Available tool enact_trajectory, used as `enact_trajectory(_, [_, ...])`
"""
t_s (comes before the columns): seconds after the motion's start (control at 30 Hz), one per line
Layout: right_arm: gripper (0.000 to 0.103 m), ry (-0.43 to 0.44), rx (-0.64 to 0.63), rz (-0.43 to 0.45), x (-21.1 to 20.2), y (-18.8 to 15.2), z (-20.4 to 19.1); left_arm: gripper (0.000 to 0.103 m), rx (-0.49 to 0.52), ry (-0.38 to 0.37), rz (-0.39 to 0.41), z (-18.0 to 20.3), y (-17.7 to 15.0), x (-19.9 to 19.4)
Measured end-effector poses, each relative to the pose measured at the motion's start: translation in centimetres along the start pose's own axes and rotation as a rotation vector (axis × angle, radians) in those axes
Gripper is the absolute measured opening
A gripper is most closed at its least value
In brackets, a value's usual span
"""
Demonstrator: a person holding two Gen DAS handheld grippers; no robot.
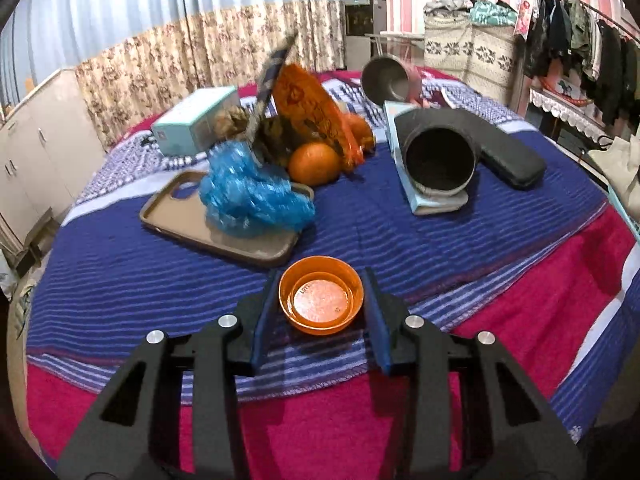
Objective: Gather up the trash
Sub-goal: 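Carry cloth and lid to the blue wastebasket and open both grippers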
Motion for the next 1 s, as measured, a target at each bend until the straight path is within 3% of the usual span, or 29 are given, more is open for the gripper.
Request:
enact_trajectory(0.2, [0.019,-0.06,0.042,0.07,-2.8,1.4,3.0,0.039,0.017,-0.004,0.138,1.3,3.3,-3.5])
enact_trajectory(0.5, [0.019,-0.204,0.13,0.125,-6.5,5.2,11.6,0.039,0.107,-0.184,0.297,10.3,11.5,-7.1])
enact_trajectory(0.6, [0.019,-0.255,0.193,0.148,-7.7,5.4,15.1,0.039,0.134,-0.26,0.306,13.9,13.2,-7.7])
enact_trajectory(0.77, [0.019,-0.339,0.29,0.13,-8.0,2.4,20.1,0.039,0.224,-0.329,0.351,20.2,14.1,-8.7])
enact_trajectory(1.0, [0.019,-0.462,0.289,0.096,-9.2,0.5,23.7,0.039,0.358,-0.497,0.312,31.0,13.0,-8.0])
Point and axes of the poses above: each gripper's, at about its wrist camera, not at the fingertips, and x roughly the way its jaws point, z to its right, y to its top, the point moved 2 cm from there along x, roughly the way its jaws point
